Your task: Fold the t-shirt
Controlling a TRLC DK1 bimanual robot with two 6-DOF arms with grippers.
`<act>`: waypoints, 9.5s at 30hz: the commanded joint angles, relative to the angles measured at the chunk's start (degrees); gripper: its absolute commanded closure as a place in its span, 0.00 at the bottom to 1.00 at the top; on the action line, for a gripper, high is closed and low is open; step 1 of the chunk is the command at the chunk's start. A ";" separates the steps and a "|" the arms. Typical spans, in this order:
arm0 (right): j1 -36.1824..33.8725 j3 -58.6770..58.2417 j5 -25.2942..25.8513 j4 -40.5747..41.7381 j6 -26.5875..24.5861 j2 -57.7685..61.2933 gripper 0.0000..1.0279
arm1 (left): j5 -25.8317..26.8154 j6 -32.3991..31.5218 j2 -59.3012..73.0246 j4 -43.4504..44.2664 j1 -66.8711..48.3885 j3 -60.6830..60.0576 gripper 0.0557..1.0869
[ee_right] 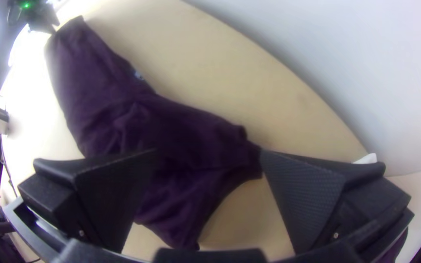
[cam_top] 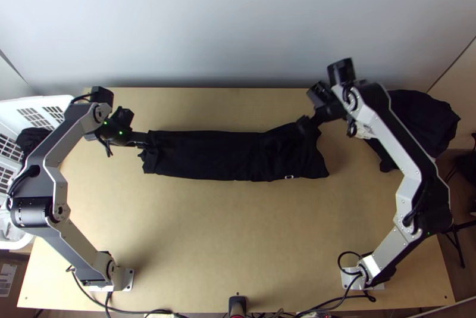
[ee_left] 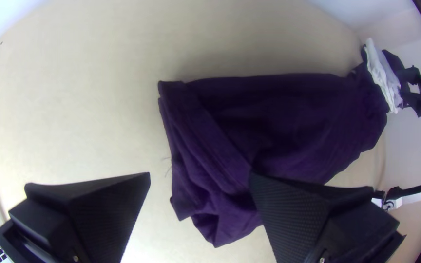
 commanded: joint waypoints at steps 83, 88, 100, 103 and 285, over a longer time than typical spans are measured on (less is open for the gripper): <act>3.13 -18.02 -0.98 2.08 7.05 -10.30 0.04 | 27.66 -14.94 16.76 -8.68 -28.57 47.12 0.97; 0.84 -16.97 -1.06 -1.53 7.67 -15.57 0.04 | 27.66 -14.94 19.13 -6.31 -32.18 47.29 0.97; -3.47 -22.15 -1.15 -3.11 10.66 -25.68 0.04 | 27.39 -24.79 24.84 11.80 -39.03 47.29 0.97; -3.90 -22.33 -1.15 -3.20 10.74 -26.38 0.04 | 27.39 -25.58 26.16 13.90 -40.35 47.29 0.97; 13.94 -52.39 29.79 62.99 -21.60 -34.38 0.97 | 20.10 -12.57 -4.87 -11.85 -26.81 21.45 0.04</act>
